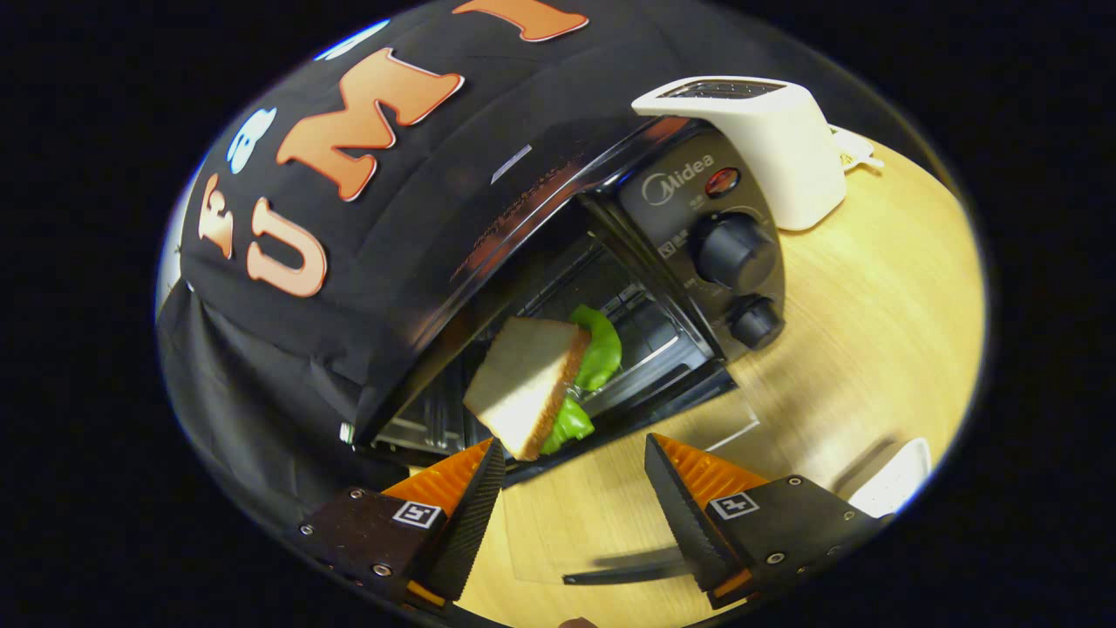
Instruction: Open the toaster oven, put the food inside, and close the toaster oven door.
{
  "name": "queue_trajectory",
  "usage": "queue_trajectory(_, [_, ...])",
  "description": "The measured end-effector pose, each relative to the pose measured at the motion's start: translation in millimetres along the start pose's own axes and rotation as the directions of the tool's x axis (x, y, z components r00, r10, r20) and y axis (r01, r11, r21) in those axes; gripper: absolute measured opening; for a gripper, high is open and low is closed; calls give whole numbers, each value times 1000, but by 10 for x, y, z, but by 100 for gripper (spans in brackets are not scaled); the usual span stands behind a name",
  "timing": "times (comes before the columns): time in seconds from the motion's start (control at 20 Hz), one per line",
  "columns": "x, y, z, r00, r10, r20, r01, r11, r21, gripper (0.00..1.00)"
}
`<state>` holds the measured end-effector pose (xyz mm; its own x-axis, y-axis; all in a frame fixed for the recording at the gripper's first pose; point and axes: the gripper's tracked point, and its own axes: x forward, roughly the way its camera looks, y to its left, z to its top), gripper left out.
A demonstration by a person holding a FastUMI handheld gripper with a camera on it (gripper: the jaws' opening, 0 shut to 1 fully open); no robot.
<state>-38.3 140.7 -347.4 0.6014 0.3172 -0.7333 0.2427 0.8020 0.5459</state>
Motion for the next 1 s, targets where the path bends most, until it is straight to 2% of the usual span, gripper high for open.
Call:
queue_trajectory(0.2, [-282, -196, -367, 997, -40, -71, 27, 983, -181, 96])
queue_trajectory(0.45, [-571, -435, -895, 978, -87, -188, 7, 921, -390, 97])
queue_trajectory(0.7, [-510, -719, -1222, 954, -146, -264, 22, 907, -420, 97])
queue_trajectory(0.9, [-352, -861, -1355, 937, -198, -289, 35, 873, -486, 97])
queue_trajectory(1.0, [-254, -788, -1412, 934, -189, -304, 18, 874, -486, 97])
